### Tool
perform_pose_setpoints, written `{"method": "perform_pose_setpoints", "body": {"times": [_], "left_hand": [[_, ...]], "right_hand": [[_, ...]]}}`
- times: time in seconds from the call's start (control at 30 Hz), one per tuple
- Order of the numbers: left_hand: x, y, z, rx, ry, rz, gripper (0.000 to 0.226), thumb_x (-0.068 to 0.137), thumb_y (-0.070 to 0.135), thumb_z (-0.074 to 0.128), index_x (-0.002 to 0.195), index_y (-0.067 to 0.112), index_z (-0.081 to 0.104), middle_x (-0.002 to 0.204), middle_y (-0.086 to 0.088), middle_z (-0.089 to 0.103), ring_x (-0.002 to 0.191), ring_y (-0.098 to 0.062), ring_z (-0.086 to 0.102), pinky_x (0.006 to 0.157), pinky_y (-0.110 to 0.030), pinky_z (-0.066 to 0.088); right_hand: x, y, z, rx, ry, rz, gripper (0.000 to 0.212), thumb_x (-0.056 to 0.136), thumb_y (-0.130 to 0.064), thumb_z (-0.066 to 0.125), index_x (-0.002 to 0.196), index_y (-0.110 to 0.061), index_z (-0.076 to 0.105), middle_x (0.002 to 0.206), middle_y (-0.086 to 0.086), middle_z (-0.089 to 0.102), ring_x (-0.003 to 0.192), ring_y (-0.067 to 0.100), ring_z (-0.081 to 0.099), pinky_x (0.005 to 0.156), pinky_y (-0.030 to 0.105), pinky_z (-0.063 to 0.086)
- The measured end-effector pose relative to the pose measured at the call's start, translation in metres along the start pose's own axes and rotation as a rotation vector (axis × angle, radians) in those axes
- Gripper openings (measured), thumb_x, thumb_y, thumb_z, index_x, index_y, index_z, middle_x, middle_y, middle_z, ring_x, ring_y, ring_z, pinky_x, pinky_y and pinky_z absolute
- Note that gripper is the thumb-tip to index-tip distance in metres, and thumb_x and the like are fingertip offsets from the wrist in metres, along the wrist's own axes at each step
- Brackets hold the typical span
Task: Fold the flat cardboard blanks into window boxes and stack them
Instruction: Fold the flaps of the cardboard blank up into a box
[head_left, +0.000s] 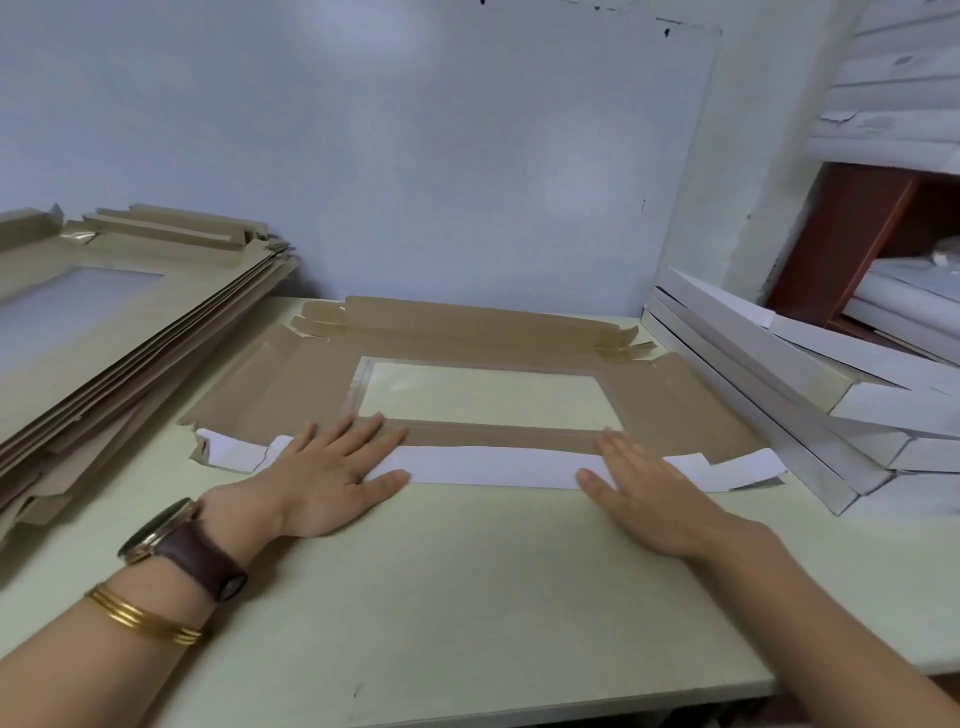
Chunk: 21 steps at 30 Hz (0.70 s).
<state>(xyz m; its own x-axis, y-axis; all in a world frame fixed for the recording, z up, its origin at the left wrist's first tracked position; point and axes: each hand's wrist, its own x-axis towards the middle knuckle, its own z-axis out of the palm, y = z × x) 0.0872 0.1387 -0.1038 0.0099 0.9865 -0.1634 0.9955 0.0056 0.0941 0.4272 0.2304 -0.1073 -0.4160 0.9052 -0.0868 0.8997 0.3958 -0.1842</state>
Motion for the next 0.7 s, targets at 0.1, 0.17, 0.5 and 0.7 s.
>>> {"method": "perform_pose_setpoints", "body": {"times": [0.1, 0.17, 0.5, 0.7], "left_hand": [[-0.001, -0.018, -0.003, -0.019, -0.016, -0.084, 0.064, 0.092, 0.067, 0.009, 0.149, 0.044, -0.01, 0.16, 0.012, -0.015, 0.147, -0.014, -0.016, 0.12, -0.04, -0.007], [-0.003, -0.03, -0.005, -0.036, -0.029, -0.133, 0.063, 0.093, 0.066, 0.009, 0.149, 0.044, -0.011, 0.16, 0.01, -0.015, 0.147, -0.016, -0.016, 0.119, -0.039, -0.007], [-0.018, -0.046, -0.004, -0.116, 0.027, -0.202, 0.07, 0.09, 0.072, 0.018, 0.148, 0.047, -0.012, 0.161, 0.006, -0.012, 0.148, -0.016, -0.015, 0.119, -0.036, -0.005], [-0.029, -0.042, -0.005, -0.265, 0.323, -0.089, 0.062, 0.082, 0.07, 0.043, 0.136, 0.043, 0.032, 0.158, 0.014, 0.007, 0.147, -0.023, -0.001, 0.117, -0.052, 0.009]], "right_hand": [[-0.01, 0.035, -0.01, -0.002, -0.016, 0.099, 0.088, 0.087, -0.071, 0.011, 0.156, -0.018, 0.001, 0.163, -0.007, -0.005, 0.148, 0.004, -0.008, 0.119, 0.029, 0.001], [-0.015, 0.048, -0.015, 0.021, -0.029, 0.126, 0.09, 0.084, -0.072, 0.01, 0.156, -0.018, 0.0, 0.162, -0.009, -0.007, 0.147, 0.002, -0.01, 0.12, 0.028, 0.001], [-0.02, 0.055, -0.015, 0.073, 0.021, 0.058, 0.1, 0.076, -0.08, 0.022, 0.156, -0.025, 0.001, 0.162, -0.01, -0.002, 0.148, 0.005, -0.008, 0.121, 0.035, 0.008], [-0.025, 0.053, -0.014, 0.222, 0.141, -0.069, 0.049, 0.086, -0.062, 0.047, 0.129, -0.041, 0.033, 0.162, -0.01, 0.007, 0.149, 0.01, -0.007, 0.12, 0.037, 0.012]]}}
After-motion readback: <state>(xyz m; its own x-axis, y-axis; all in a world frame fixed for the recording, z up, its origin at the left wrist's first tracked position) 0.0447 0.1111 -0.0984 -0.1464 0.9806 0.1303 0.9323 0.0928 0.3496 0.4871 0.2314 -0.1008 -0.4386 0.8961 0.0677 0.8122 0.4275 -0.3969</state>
